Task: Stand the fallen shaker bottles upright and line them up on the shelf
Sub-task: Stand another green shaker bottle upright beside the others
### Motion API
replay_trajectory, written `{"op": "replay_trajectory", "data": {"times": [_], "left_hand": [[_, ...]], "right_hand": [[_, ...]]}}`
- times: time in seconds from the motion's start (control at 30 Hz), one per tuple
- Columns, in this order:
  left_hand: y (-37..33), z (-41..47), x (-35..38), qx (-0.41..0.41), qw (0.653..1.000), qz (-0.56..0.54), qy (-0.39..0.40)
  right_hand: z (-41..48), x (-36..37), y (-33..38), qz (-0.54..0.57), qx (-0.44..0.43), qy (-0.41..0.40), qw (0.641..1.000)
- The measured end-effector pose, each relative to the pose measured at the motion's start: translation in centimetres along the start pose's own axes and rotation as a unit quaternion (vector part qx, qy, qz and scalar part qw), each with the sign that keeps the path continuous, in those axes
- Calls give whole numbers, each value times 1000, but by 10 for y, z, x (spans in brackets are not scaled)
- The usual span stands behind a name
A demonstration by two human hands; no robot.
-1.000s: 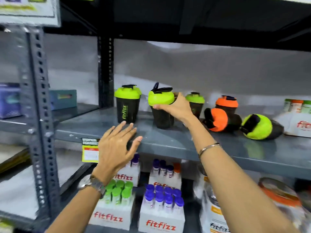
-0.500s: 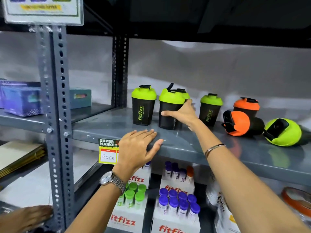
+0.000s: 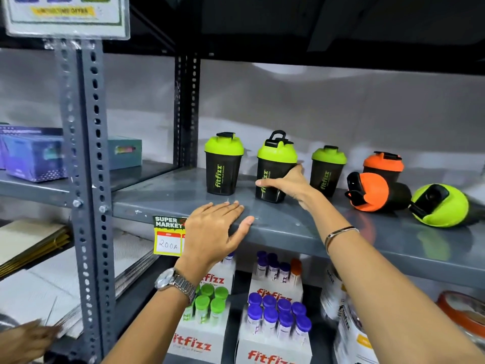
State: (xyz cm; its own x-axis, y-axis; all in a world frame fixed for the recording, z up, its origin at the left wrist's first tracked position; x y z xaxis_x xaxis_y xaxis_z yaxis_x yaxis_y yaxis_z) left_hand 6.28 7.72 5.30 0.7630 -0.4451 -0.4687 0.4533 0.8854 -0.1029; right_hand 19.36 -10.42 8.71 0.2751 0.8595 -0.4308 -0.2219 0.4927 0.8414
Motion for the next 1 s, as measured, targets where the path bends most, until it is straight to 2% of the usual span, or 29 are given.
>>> {"op": "replay_trajectory", "data": {"times": [0.67, 0.8, 0.9, 1.0], "left_hand": [[-1, 0, -1, -9, 1000, 4, 12], [-3, -2, -3, -3, 1000, 7, -7], [-21, -2, 0, 13, 1000, 1, -28], [-65, 3, 9, 60, 997, -19, -37]], "right_hand": [[-6, 0, -10, -17, 18, 44, 999], [-11, -8, -12, -14, 16, 57, 998], [-15, -26, -9, -26, -25, 36, 999], [-27, -61, 11, -111, -134, -57, 983]]}}
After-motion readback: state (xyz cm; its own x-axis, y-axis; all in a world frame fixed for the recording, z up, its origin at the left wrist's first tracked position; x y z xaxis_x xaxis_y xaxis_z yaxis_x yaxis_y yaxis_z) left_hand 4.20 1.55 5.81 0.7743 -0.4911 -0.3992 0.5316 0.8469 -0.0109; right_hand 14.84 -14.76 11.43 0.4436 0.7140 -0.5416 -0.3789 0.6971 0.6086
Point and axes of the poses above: each hand's wrist, its own z-axis towards the middle knuckle, its own x-axis out of the palm, y = z × x, the point moved 9 cm from there along z, towards the middle knuckle, and after that the axes turned 3 degrees about -x, right-handed, at the moved point
